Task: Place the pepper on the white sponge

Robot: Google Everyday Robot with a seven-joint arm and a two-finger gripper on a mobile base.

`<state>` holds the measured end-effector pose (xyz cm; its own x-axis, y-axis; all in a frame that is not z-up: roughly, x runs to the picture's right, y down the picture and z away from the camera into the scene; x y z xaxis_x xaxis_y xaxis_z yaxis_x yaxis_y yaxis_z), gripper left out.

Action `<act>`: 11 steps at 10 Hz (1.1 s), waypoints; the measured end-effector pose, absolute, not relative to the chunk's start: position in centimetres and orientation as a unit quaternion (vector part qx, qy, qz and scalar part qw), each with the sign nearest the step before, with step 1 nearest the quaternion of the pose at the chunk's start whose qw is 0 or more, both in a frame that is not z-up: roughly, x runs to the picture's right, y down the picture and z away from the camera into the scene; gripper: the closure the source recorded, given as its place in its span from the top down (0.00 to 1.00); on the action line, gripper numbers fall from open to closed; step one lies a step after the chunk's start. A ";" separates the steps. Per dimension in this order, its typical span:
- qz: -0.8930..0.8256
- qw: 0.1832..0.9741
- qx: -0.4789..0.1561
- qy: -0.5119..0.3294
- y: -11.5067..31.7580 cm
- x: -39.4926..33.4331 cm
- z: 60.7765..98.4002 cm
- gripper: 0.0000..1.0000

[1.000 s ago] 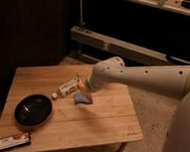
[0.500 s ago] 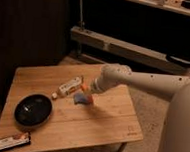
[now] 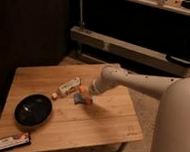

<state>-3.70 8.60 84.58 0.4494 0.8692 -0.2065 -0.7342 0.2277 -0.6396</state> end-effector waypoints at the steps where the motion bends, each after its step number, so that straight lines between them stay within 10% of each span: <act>1: 0.512 0.779 -0.351 -0.090 8.6 -4.1 85.0 0.14; 11: 0.505 0.789 -0.345 -0.059 8.4 -4.0 85.8 0.14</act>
